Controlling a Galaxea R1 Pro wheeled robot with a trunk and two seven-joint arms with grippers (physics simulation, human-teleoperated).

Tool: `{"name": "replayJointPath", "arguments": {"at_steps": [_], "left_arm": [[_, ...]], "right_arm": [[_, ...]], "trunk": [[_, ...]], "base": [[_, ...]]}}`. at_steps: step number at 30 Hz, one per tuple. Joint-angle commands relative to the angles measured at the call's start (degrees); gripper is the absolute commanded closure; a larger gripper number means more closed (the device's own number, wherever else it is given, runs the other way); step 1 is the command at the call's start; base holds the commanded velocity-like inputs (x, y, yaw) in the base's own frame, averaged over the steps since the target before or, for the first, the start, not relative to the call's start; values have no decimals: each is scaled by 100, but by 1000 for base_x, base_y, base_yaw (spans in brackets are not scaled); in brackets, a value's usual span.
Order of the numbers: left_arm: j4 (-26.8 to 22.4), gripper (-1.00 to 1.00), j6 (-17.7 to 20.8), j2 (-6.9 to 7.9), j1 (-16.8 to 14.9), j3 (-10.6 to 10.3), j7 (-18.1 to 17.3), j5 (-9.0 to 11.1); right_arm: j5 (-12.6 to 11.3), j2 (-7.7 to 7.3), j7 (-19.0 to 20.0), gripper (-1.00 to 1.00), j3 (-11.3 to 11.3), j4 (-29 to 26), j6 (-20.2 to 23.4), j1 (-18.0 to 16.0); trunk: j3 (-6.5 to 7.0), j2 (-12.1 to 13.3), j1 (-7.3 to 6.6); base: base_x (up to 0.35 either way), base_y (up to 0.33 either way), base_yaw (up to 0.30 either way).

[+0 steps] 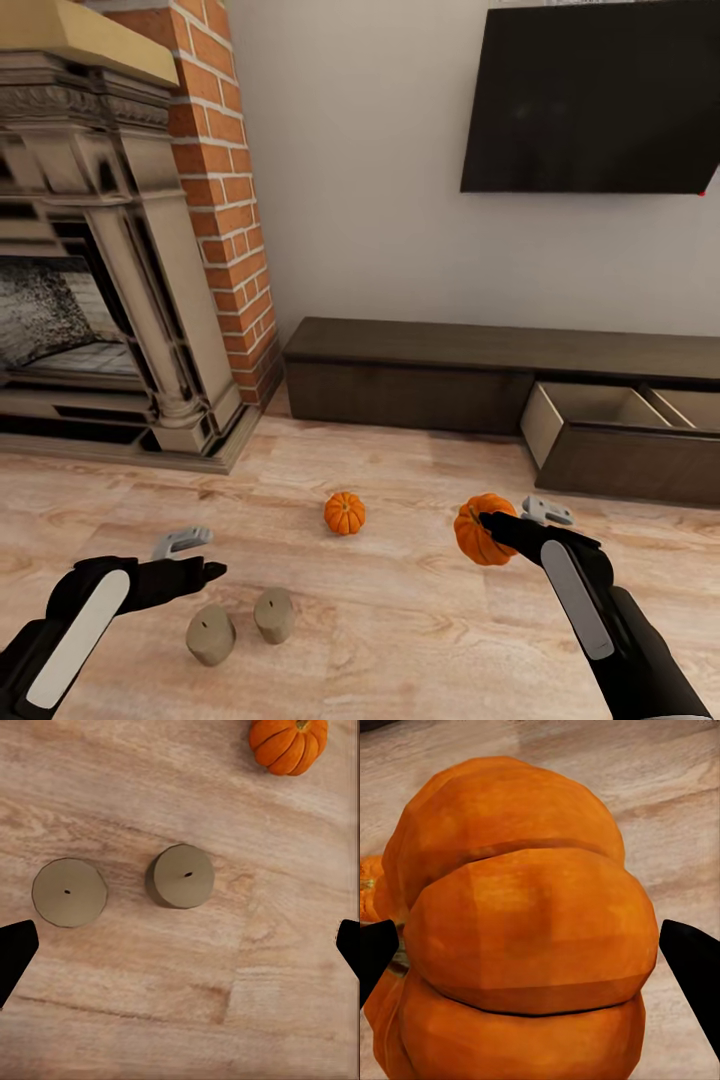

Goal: Place each of the two pumpkins and all three candles from the living room inside a cabinet in the living room (use any cabinet), then make sure every cabinet is closed, and position the cauldron so it is next to a table in the living room.

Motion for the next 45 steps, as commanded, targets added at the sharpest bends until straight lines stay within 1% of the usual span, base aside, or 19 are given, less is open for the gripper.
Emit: {"name": "replayJointPath", "arguments": {"at_steps": [1, 7, 28, 33, 45], "left_arm": [[-3, -100, 11, 0, -3, -24, 61, 56], [0, -100, 11, -8, -3, -46, 60, 57], [-6, -100, 12, -9, -3, -69, 50, 62], [-7, -100, 13, -9, -3, -74, 53, 58], [-2, -100, 10, -9, -3, -74, 49, 58]], "right_arm": [[-55, -2, -58, 100, 8, -9, 21, -3], [-56, 1, -54, 100, 10, 26, 13, -3], [-56, 1, -49, 100, 2, 73, -25, -3], [-56, 1, -49, 100, 2, 78, -25, -3], [-56, 1, -46, 100, 5, 82, -27, -3]], "trunk": [[13, 39, -23], [121, 280, -155], [121, 280, -155], [121, 280, -155], [121, 280, -155]], "base": [[0, 0, 0], [0, 0, 0], [0, 0, 0], [176, -174, 0], [95, -71, 0]]}}
